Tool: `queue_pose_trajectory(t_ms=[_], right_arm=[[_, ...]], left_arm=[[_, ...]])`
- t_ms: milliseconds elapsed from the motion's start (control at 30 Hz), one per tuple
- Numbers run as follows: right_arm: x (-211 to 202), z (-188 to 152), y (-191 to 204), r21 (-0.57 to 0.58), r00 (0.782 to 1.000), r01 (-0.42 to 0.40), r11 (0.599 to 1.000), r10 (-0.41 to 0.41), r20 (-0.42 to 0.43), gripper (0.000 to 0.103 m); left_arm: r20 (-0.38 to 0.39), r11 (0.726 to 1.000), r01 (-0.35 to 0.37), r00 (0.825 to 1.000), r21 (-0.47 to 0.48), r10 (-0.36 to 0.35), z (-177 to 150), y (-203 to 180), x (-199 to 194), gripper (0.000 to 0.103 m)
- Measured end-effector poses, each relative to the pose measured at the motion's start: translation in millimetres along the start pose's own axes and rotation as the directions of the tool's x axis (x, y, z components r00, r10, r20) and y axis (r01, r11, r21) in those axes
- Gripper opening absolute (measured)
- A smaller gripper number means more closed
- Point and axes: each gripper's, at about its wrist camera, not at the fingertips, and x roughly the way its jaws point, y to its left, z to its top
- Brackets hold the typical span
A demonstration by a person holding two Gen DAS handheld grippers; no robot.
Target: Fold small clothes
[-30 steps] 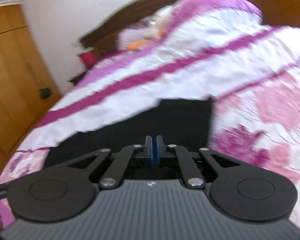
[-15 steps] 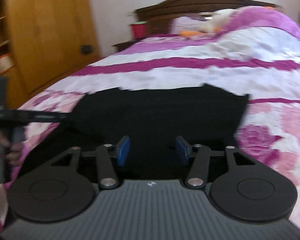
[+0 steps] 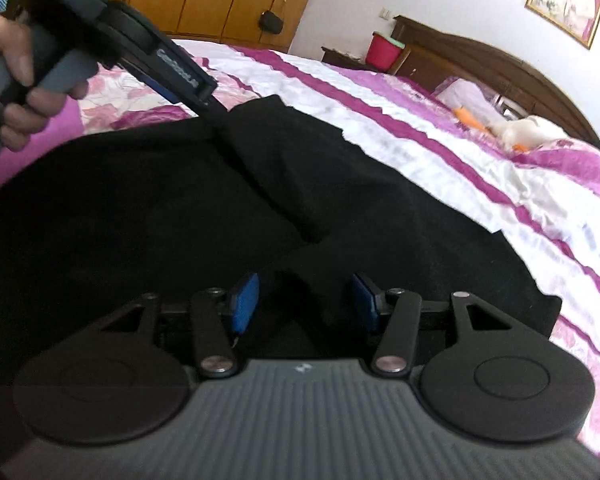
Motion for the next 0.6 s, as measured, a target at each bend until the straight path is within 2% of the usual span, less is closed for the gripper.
queue_pose_trajectory(t_ms=[67, 133, 167, 200, 333, 433, 600], right_arm=[[-1.4, 2.7, -7.4, 0.023, 1.0, 0.022, 0.999, -0.022, 0.007, 0.05], [-3.6, 3.8, -15.5, 0.045, 0.999, 0.038, 0.998, -0.039, 0.018, 0.033], [-6.0, 3.0, -19.6, 0.065, 0.999, 0.042, 0.997, -0.043, 0.023, 0.027], [-4.9, 3.1, -27.7, 0.089, 0.999, 0.041, 0.995, -0.043, 0.022, 0.015], [-8.6, 1.7, -50.0, 0.174, 0.998, 0.027, 0.984, -0.037, 0.054, 0.012], [-14.9, 5.2, -74.2, 0.245, 0.993, 0.052, 0.968, -0.076, 0.091, 0.011], [-15.8, 9.8, -133.9, 0.423, 0.986, 0.079, 0.903, -0.133, 0.101, 0.011]], left_arm=[[0.005, 1.0, 0.004, 1.0, 0.0, -0.004, 2.4, -0.2, 0.6, 0.063], [0.012, 1.0, 0.01, 1.0, 0.002, -0.01, 4.9, -1.6, 1.8, 0.063], [0.016, 1.0, 0.014, 1.0, 0.005, -0.014, 6.2, -3.1, 2.6, 0.063], [0.018, 1.0, 0.016, 1.0, 0.009, -0.016, 7.2, -4.3, 3.4, 0.063], [0.035, 0.999, 0.036, 0.999, 0.03, -0.038, 12.4, -13.7, 7.7, 0.063], [0.06, 0.998, 0.039, 0.997, 0.048, -0.042, 19.6, -22.8, 12.6, 0.063], [0.097, 0.997, 0.074, 0.992, 0.035, -0.077, 35.8, -32.1, 31.6, 0.063]])
